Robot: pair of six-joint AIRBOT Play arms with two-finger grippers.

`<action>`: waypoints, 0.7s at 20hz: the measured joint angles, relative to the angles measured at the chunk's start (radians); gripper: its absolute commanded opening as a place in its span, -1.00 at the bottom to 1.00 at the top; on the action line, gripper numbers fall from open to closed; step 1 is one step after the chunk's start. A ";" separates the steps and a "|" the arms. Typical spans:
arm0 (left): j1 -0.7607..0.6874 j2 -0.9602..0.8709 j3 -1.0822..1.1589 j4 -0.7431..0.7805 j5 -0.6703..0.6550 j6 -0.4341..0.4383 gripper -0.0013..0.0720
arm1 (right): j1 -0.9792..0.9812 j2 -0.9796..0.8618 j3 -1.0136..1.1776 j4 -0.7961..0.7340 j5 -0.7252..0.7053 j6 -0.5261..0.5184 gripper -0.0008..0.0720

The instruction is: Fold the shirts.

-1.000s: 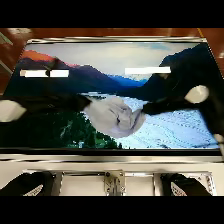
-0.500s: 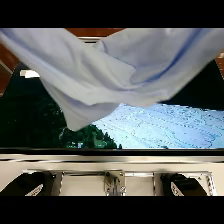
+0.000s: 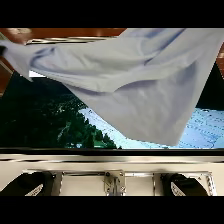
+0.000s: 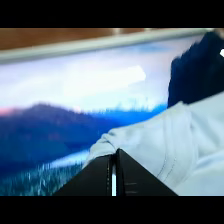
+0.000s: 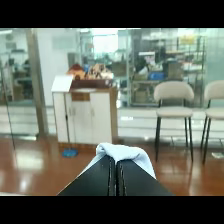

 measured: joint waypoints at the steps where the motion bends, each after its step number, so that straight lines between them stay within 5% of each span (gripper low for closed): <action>1: 0.000 -0.005 -0.059 0.001 -0.014 -0.023 -0.88 | 0.000 -0.042 0.001 0.021 -0.062 0.003 -0.82; 6: 0.000 -0.021 -0.451 -0.094 0.005 -0.140 -0.88 | 0.000 -0.309 0.002 0.146 -0.106 0.007 -0.82; 12: -0.003 -0.026 -0.850 -0.403 0.332 -0.190 -0.87 | 0.002 -0.678 0.001 0.193 0.373 0.021 -0.82; 14: -0.003 -0.026 -0.899 -0.464 0.425 -0.184 -0.88 | 0.002 -0.765 0.002 0.207 0.497 0.027 -0.58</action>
